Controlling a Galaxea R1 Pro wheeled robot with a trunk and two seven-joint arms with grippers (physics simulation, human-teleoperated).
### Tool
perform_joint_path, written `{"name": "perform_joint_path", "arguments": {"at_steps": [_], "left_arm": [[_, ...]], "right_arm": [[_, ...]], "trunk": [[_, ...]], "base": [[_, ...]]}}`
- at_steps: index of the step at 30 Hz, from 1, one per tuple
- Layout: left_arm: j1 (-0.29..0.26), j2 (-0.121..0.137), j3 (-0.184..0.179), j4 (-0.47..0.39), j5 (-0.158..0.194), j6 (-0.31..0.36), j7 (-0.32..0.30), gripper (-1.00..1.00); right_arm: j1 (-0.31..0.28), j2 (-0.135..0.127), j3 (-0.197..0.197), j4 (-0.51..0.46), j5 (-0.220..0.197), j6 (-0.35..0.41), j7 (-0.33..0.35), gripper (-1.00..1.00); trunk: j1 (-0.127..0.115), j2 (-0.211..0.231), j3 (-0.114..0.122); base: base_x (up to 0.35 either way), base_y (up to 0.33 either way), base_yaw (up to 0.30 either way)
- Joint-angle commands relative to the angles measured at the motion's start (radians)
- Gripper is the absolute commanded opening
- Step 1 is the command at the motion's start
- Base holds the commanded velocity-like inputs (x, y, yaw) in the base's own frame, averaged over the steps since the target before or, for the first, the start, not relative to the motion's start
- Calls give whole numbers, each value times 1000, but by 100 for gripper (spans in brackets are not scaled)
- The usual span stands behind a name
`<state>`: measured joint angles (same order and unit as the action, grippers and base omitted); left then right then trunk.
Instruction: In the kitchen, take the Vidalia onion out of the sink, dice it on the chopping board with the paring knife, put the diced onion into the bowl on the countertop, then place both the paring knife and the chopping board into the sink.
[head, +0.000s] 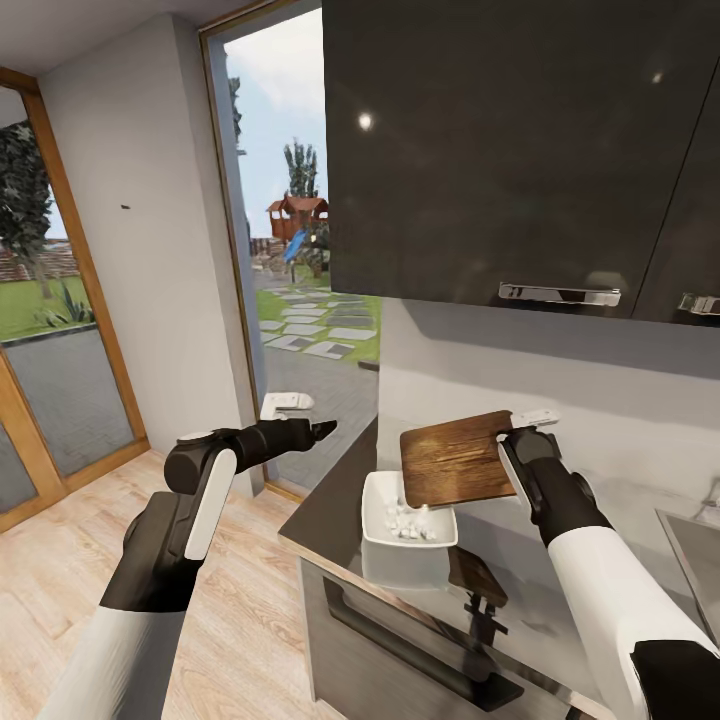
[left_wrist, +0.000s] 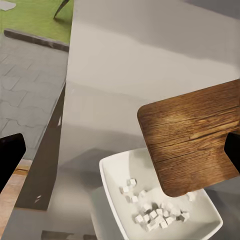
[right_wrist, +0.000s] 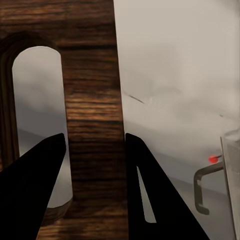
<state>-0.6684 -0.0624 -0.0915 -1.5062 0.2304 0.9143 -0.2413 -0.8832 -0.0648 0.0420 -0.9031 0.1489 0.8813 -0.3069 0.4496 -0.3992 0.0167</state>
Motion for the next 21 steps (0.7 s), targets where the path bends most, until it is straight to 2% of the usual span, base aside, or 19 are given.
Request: {"name": "perform_joint_path", "arguments": {"at_steps": [1,15,21], "left_arm": [[0,0,1,0,-2,5,-4,100],[0,0,1,0,-2,5,-4,100],[0,0,1,0,-1,6,-4,100]], "right_arm": [[0,-1,4,0,4,7,0,-100],[0,-1,0,-25,4,7,1,-100],[0,-1,-25,-32,1,8,7,-100]], "trunk": [[0,-1,0],[0,-1,0],[0,-1,0]], "base": [[0,0,0],[0,0,0],[0,0,0]]}}
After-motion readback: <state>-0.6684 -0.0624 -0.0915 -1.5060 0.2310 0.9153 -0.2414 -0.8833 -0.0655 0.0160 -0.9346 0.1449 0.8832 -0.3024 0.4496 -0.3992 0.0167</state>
